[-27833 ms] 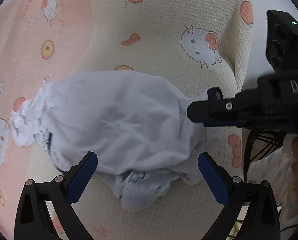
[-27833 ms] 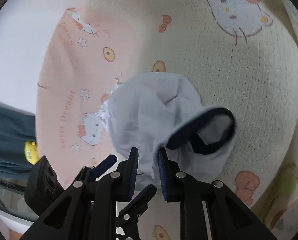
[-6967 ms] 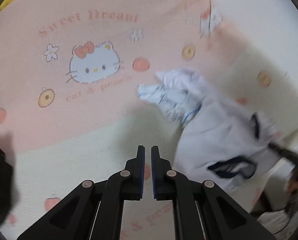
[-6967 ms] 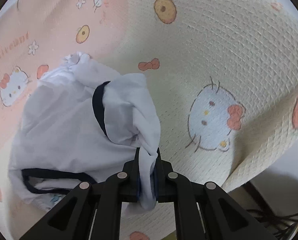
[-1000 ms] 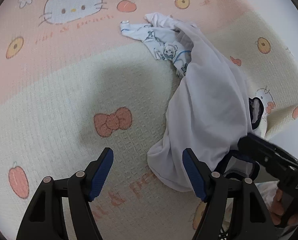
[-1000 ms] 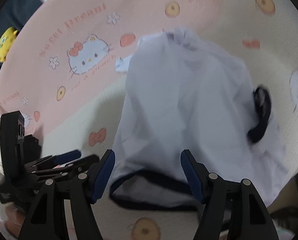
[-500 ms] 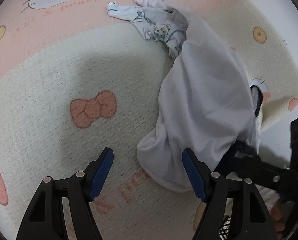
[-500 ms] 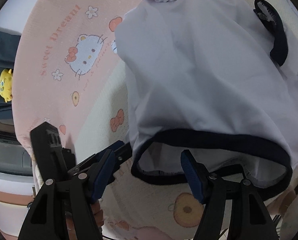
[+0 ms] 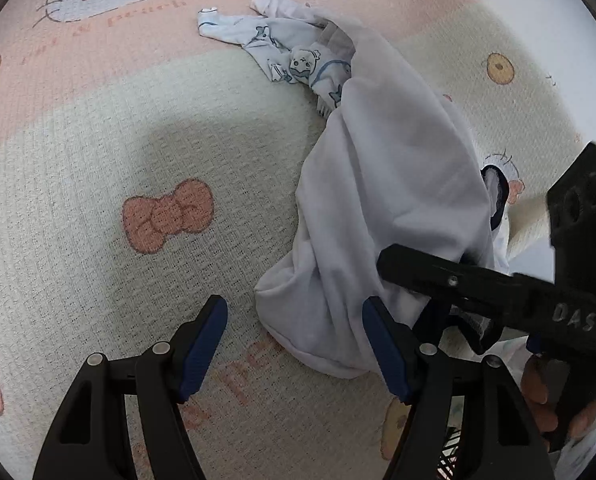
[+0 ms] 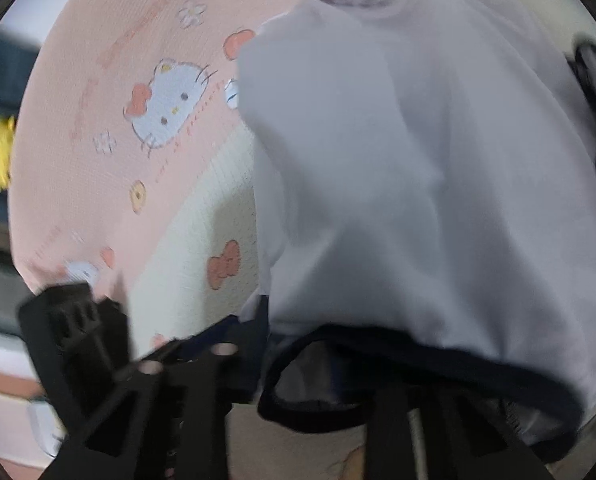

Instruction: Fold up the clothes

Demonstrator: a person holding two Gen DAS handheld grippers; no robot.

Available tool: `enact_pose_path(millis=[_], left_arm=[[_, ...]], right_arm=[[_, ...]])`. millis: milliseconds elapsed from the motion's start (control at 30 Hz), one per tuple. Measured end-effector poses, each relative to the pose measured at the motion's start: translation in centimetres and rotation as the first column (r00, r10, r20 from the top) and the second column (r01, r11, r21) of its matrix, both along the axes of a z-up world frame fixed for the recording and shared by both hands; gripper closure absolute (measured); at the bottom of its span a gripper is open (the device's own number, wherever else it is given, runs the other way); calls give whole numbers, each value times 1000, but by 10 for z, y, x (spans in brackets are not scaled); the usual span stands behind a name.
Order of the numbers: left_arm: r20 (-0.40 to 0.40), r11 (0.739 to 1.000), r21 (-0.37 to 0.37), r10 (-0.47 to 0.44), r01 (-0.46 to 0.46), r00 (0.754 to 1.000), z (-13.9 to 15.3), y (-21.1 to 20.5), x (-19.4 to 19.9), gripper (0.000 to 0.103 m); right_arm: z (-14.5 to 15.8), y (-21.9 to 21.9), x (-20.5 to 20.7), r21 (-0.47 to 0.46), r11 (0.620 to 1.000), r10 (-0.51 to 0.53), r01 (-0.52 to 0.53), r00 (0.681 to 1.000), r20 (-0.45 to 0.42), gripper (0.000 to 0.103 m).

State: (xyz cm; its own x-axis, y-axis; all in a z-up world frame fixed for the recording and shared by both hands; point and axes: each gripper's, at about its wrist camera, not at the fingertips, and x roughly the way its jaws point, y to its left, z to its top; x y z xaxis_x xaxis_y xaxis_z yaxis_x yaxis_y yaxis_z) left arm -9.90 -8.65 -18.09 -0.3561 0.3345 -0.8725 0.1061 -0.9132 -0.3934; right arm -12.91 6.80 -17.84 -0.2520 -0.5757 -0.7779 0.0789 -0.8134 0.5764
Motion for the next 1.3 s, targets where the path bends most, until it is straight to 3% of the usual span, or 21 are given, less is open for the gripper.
enact_pose_path(millis=[133,267,500,867,1000,1300], left_arm=[[23,998,60,31,-32,999,0,-5,-1,35],[42,988,129,78,-83,996,-2,-14,-2,35],[60,983,172,54,-64,997,-1,-5,-6,36],[41,985,165,-61,54,997,11,24,-16,36],[29,987,141,-87,82,996,15,28,-13,36],[23,982,187,-43,38,999,25,10,-15,36]], right_arm=[[23,-1,6,124,992,36,-20,991,-131,94],[34,21,7,162,986,-12,41,985,-173,95],[29,73,-1,216,960,-145,176,978,-151,95],[8,100,-7,398,884,-204,246,968,-144,95],[-2,101,-11,414,877,-210,244,970,-127,95],[-4,109,-19,511,815,-246,271,962,-119,95]])
